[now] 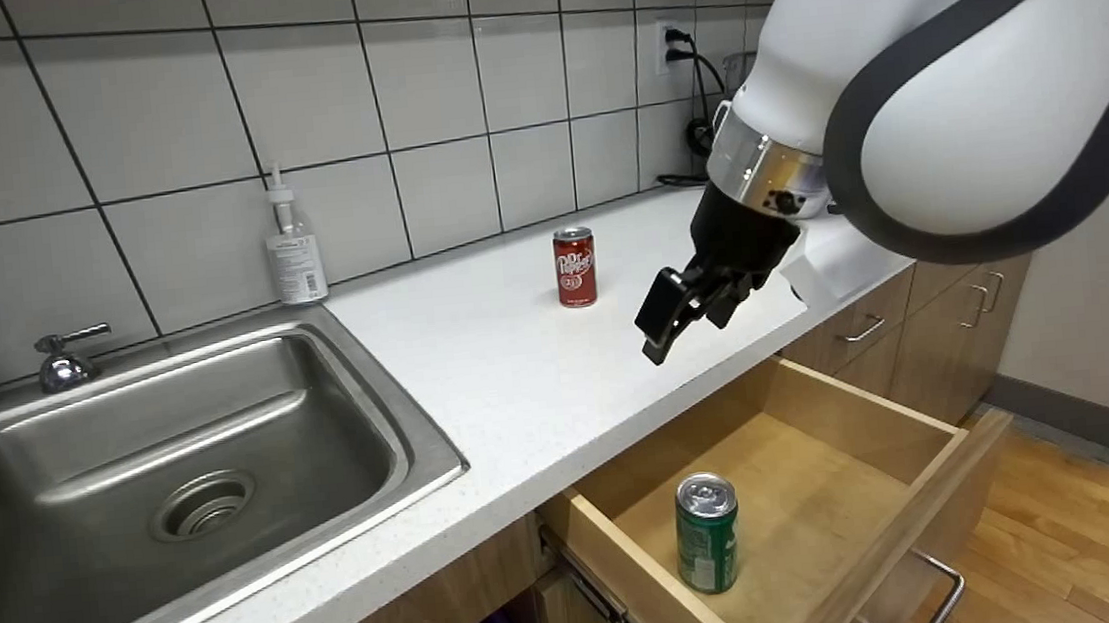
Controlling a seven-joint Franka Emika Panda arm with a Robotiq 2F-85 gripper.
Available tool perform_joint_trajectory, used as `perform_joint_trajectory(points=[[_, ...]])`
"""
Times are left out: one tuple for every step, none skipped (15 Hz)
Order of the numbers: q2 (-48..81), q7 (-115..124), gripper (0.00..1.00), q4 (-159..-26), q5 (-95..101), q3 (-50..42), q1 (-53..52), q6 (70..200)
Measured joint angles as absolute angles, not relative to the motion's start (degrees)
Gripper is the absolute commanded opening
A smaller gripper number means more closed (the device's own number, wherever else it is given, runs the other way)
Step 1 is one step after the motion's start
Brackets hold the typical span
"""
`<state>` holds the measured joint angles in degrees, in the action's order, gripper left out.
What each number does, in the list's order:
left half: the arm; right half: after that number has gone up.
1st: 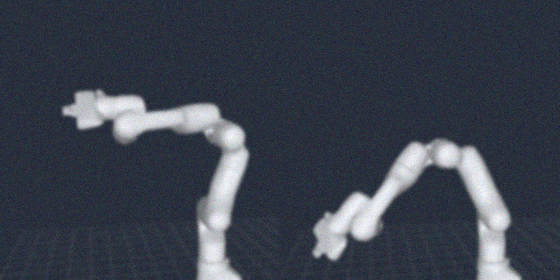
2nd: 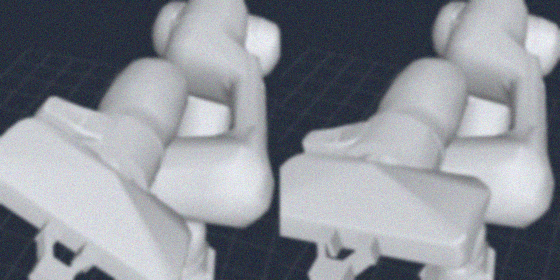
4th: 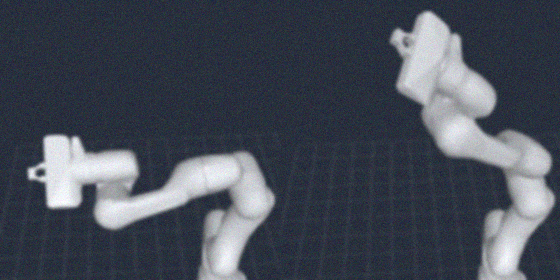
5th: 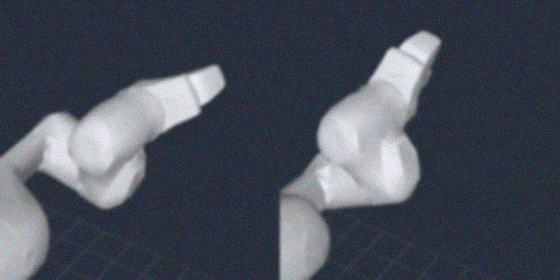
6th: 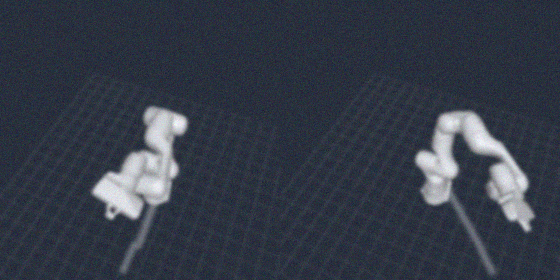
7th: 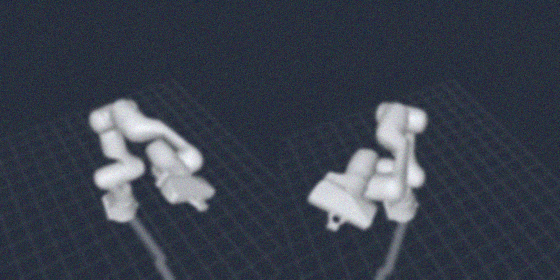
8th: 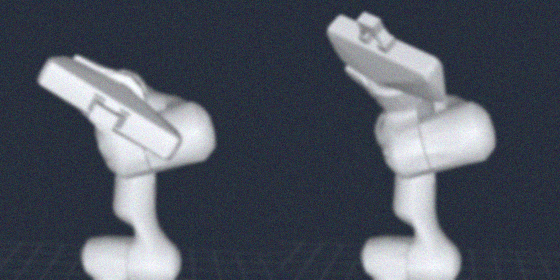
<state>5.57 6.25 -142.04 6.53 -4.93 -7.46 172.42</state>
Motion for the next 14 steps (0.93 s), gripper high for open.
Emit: perform_joint_trajectory(points=[[5.17, 5.58, 1.00, -141.81, 6.31, -4.79, -6.86, 172.29], [4.84, 5.02, 1.00, -141.52, 6.16, -4.65, -6.29, 172.17], [4.57, 4.47, 1.00, -141.16, 6.05, -4.53, -5.75, 171.97], [4.40, 3.87, 1.00, -140.67, 5.94, -4.42, -5.22, 171.75], [4.36, 3.13, 1.00, -140.12, 5.63, -4.36, -4.74, 171.51], [4.35, 2.51, 1.00, -139.48, 5.44, -4.34, -4.21, 171.19], [4.36, 1.62, 1.00, -138.84, 4.83, -4.39, -3.82, 170.82], [4.41, 0.29, 1.00, -138.16, 3.70, -4.43, -3.51, 170.42], [4.60, -1.08, 1.00, -137.33, 2.58, -4.44, -3.13, 170.05], [4.94, -2.37, 1.00, -136.41, 1.35, -4.45, -2.80, 169.67], [5.42, -3.72, 1.00, -135.37, 0.18, -4.45, -2.43, 169.28], [6.05, -4.93, 1.00, -134.14, -0.86, -4.46, -2.03, 168.82], [6.79, -5.99, 1.00, -132.84, -1.68, -4.46, -1.63, 168.32], [7.58, -6.74, 1.00, -131.54, -2.27, -4.46, -1.27, 167.87]])
